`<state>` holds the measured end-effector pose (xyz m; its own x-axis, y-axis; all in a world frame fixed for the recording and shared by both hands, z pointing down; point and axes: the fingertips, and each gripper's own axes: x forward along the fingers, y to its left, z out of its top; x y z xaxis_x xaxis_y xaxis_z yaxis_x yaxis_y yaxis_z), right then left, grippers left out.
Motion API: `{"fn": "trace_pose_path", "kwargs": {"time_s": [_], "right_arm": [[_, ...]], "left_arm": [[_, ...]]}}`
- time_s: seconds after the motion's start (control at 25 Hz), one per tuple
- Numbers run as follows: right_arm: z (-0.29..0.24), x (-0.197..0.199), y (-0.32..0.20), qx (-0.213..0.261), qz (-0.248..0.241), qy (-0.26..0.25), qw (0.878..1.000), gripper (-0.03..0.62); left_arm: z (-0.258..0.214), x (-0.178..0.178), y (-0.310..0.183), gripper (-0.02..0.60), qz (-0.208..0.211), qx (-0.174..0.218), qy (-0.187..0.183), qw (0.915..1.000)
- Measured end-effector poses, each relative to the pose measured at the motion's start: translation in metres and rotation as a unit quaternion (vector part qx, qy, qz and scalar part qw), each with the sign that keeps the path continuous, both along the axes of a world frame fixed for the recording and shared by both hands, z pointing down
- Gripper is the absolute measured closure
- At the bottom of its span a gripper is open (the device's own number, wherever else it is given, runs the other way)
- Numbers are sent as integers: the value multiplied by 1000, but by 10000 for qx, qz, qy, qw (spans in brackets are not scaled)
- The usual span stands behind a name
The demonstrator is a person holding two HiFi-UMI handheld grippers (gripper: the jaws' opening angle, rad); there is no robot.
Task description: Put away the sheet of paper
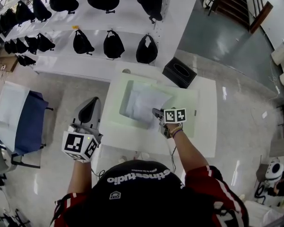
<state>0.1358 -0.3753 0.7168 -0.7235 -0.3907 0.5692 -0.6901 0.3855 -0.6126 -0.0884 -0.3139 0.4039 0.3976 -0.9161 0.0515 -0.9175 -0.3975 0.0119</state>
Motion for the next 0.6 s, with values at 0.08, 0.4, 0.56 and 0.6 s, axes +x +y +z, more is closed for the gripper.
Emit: {"fn": "trace_pose_path", "kwargs": {"time_s": [0.08, 0.4, 0.56, 0.6], "right_arm": [[-2, -5, -4, -23, 55, -132, 9999, 591], [-3, -21, -19, -56, 63, -339, 9994, 591], [0, -30, -20, -103, -18, -320, 9994, 591], [2, -31, -20, -114, -32, -302, 9995, 591]], "left_arm": [[1, -4, 1, 577, -61, -21, 15, 10000], [-3, -11, 6, 577, -171, 26, -10, 9998], [-3, -15, 7, 577, -247, 18, 6, 9997], [-3, -17, 8, 577, -268, 24, 9, 9996]]}}
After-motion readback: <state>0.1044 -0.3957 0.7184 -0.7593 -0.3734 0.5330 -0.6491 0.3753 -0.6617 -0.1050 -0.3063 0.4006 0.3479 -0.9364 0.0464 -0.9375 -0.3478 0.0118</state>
